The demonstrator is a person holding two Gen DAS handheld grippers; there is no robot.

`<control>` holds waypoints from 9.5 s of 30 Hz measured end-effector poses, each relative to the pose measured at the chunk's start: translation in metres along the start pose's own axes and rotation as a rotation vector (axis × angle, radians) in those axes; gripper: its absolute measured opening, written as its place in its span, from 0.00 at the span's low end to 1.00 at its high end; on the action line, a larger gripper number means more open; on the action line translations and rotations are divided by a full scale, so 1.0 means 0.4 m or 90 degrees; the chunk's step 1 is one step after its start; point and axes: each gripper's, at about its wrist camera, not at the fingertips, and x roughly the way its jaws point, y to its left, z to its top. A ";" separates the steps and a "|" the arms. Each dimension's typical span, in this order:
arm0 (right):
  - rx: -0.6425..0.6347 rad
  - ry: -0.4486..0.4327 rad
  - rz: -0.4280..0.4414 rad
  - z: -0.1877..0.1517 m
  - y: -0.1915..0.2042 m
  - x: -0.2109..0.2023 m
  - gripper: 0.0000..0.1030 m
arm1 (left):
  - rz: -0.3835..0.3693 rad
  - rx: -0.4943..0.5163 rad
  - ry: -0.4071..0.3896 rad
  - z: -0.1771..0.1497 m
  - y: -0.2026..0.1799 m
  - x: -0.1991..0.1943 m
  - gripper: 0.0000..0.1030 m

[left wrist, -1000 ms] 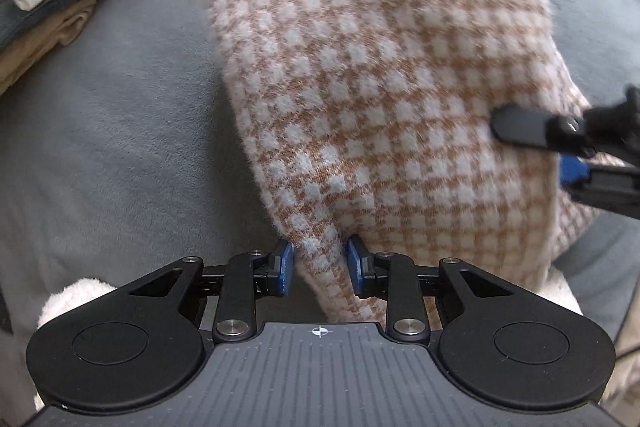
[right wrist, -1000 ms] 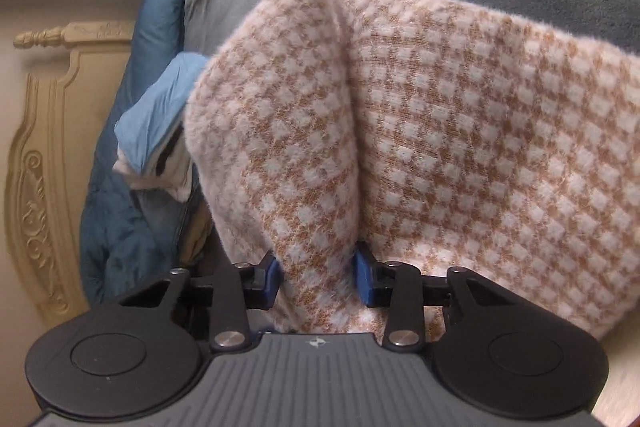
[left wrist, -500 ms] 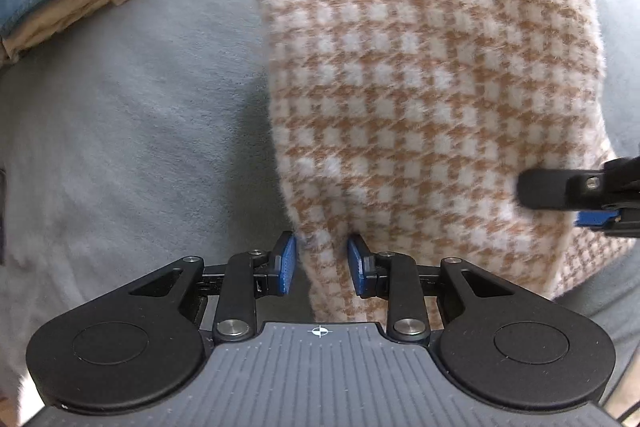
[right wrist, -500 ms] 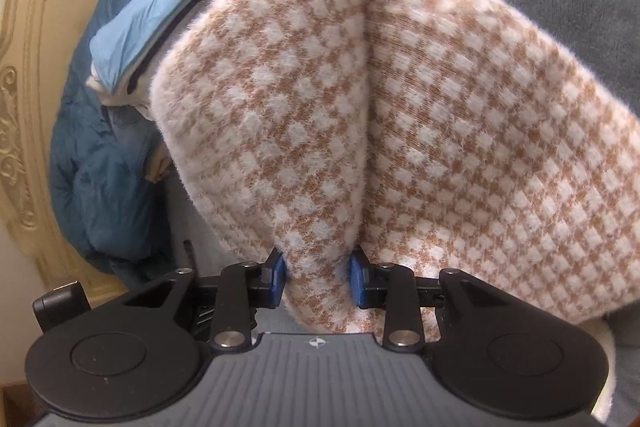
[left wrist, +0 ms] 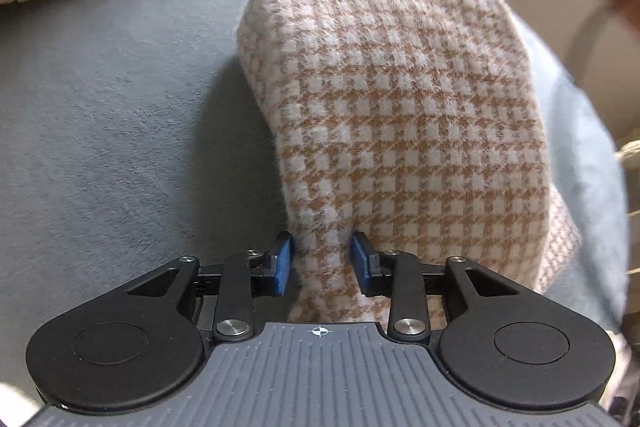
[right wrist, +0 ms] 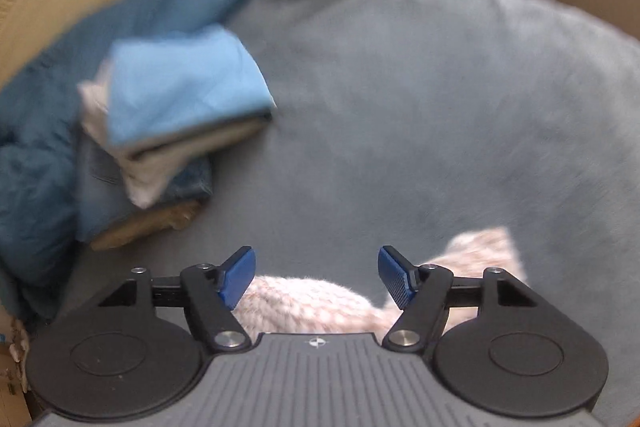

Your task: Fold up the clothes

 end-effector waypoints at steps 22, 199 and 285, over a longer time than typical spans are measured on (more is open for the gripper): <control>-0.193 0.127 -0.020 -0.549 0.178 -0.080 0.65 | -0.051 -0.156 -0.174 -0.039 0.194 -0.254 0.42; -0.244 -0.239 -0.061 -0.284 0.064 -0.326 0.07 | -0.140 -0.177 -0.081 -0.107 0.078 -0.068 0.65; 0.371 -0.091 0.327 -0.405 0.063 0.075 0.12 | -0.135 0.105 0.021 0.337 0.465 -0.042 0.64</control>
